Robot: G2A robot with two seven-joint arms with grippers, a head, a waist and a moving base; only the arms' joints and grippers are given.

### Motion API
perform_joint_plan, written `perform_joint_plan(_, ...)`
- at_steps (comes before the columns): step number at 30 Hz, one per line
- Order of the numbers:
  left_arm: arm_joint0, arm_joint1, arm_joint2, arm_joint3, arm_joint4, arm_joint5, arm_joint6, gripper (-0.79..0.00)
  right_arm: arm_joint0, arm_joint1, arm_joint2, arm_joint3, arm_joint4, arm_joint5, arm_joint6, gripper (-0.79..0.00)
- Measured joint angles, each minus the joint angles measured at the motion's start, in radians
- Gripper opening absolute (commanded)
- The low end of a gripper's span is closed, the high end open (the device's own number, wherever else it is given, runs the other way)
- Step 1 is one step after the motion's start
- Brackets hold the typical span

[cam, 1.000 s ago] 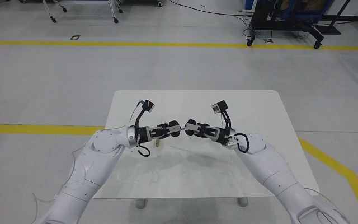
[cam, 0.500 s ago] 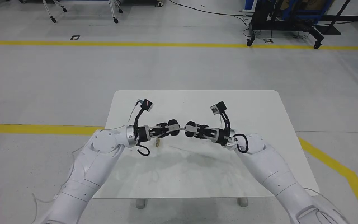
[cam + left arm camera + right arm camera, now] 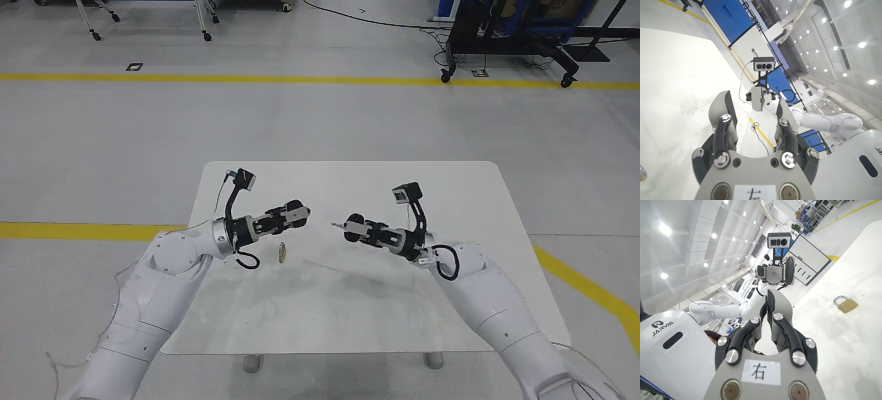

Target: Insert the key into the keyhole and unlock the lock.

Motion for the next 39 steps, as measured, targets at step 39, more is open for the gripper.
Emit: perform_joint_plan(39,0.045,0.009,0.192,-0.243,1.359,0.578,-0.048,-0.302,-0.114,0.057,0.237,-0.079,-0.033,-0.091,-0.083,-0.785)
